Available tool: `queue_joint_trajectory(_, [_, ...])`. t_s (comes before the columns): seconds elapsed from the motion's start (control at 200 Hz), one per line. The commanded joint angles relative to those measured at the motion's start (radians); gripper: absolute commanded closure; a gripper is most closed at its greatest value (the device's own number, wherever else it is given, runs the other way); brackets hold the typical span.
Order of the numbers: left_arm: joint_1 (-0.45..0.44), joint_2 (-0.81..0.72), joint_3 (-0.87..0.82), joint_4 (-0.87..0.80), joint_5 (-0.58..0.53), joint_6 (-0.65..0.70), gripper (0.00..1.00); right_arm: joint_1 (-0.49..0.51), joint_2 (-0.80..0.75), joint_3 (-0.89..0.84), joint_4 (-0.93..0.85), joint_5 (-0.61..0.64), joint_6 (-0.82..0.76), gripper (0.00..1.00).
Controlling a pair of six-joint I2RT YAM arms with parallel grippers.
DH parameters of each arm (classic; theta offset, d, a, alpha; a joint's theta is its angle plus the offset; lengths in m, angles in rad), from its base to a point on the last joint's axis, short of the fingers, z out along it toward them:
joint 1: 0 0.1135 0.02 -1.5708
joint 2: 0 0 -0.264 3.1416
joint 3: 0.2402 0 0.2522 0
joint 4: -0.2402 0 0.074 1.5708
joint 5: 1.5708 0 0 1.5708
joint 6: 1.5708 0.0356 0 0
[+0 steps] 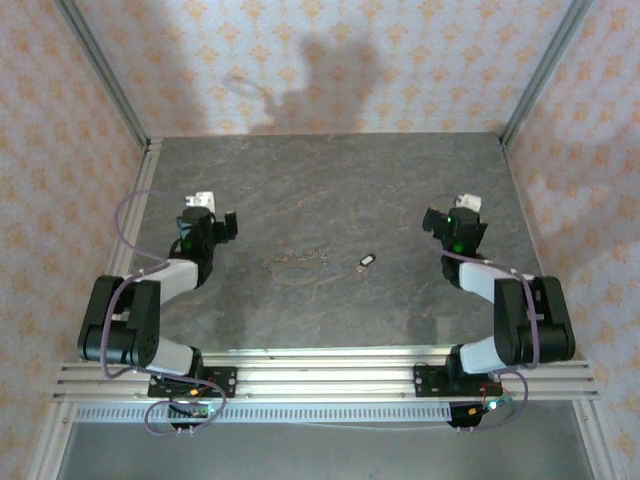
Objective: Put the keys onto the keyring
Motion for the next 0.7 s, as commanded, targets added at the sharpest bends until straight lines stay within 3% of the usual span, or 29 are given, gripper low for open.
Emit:
queue_joint_trajectory(0.0, [0.003,-0.119,0.113,-0.24,-0.035,-0.04,0.07,-0.006,-0.105,0.145,-0.306,0.06,0.206,0.01])
queue_joint_trajectory(0.095, [-0.001,-0.175,0.201,-0.4,-0.045,-0.143,0.07,-0.006,-0.138,0.239,-0.47,0.032,0.343,0.01])
queue_joint_trajectory(0.225, [-0.044,-0.227,0.274,-0.574,-0.025,-0.313,0.07,0.006,-0.169,0.257,-0.5,-0.278,0.37,0.0])
queue_joint_trajectory(0.32, [-0.108,-0.254,0.262,-0.644,0.004,-0.424,0.06,0.082,-0.174,0.246,-0.502,-0.455,0.365,0.12])
queue_joint_trajectory(0.515, [-0.242,-0.282,0.13,-0.647,0.105,-0.66,0.04,0.34,-0.102,0.213,-0.567,-0.506,0.331,0.23])
queue_joint_trajectory(0.696, [-0.371,-0.263,0.041,-0.595,0.101,-0.777,0.04,0.508,0.066,0.232,-0.571,-0.542,0.289,0.35])
